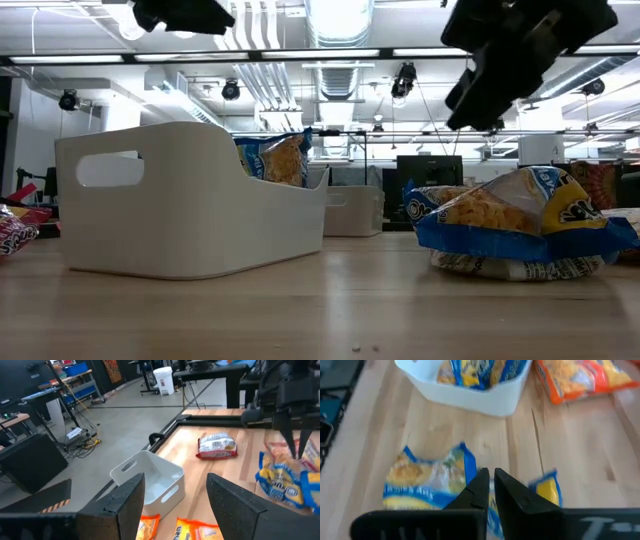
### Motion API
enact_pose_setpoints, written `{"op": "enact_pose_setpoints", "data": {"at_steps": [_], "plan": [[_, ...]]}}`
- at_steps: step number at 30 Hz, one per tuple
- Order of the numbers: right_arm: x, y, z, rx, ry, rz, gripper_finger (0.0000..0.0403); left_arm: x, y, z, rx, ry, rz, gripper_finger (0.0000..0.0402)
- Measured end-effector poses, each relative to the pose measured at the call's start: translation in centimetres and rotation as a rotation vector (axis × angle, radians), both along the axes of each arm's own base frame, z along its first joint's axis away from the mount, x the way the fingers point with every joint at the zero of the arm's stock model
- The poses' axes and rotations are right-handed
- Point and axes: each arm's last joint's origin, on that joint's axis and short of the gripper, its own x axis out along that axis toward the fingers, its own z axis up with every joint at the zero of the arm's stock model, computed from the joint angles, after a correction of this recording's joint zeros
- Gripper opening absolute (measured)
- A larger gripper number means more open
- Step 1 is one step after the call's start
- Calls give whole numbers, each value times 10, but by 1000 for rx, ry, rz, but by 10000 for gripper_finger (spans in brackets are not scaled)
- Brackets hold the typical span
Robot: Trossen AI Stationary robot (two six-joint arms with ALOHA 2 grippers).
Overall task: Sort Maruchan noodles
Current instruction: Put the blue noodle pack into the white bin
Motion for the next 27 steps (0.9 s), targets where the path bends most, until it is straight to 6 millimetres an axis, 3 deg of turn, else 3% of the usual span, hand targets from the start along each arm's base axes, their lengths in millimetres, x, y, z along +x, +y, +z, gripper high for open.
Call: {"op": "enact_pose_setpoints", "data": {"at_steps": [4,16,21,27], "plan": [[-10,-2,5,19,51,-26,60,5,-3,1,-4,7,-15,196],[-22,-4,-6,84,202,-111,241,11,-8,4,-3,14,-30,196],[-25,-6,-24,38,195,-106,279,11,-8,4,-3,13,-30,196],[-28,-21,-44,43,138,-173,293,12,-8,3,0,15,-31,196]]}}
